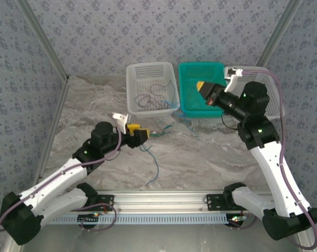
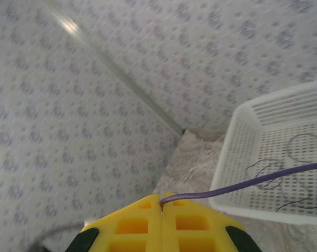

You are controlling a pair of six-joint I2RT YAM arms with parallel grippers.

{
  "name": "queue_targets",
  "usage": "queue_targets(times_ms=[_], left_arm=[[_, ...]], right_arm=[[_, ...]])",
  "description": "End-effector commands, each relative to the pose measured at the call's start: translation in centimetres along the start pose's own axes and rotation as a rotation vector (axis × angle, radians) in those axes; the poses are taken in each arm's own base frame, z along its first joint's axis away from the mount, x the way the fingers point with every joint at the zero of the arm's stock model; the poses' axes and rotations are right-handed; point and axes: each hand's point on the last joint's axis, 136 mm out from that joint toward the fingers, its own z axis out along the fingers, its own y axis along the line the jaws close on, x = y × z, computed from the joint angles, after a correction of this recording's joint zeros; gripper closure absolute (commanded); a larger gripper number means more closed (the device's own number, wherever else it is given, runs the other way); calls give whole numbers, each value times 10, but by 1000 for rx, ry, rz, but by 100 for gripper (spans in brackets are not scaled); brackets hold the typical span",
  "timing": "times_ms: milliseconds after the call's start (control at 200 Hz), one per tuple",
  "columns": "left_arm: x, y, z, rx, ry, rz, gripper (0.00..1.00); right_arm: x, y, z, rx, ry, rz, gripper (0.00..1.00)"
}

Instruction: Untangle the cables

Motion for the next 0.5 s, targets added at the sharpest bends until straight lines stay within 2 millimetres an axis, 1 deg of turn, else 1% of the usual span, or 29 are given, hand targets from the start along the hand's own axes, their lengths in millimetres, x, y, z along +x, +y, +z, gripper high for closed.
queue_targets(times_ms=[0, 90, 120, 155, 180, 195, 260, 300, 355, 435, 495], left_arm=[[-42, -30, -9, 63, -72, -35, 23], [-52, -35, -12, 66, -74, -156, 18], [-53, -34, -13, 66, -83, -210, 14], [-50, -29, -12, 49, -87, -288, 7], [-46, -24, -10, 31, -79, -351, 2], [-43, -20, -9, 17, -71, -384, 1], [-20, -6, 2, -38, 7, -533, 1], [-6, -3, 10, -40, 51, -617, 1], [4, -10, 21, 38, 71, -709, 0], [4, -28, 32, 188, 40, -797, 1], [6, -38, 36, 250, 51, -838, 3]], right_arm=[[13, 37, 0, -130, 55, -148, 100], [33, 46, 12, -177, 111, -156, 100], [40, 48, 16, -191, 127, -155, 100], [48, 51, 21, -204, 144, -157, 100], [53, 52, 25, -211, 155, -157, 100], [56, 51, 27, -210, 158, -156, 100], [64, 50, 35, -212, 173, -146, 100], [67, 50, 39, -212, 177, -139, 100], [69, 48, 42, -207, 180, -129, 100], [70, 46, 46, -197, 180, -121, 100], [70, 43, 47, -182, 179, -120, 100]])
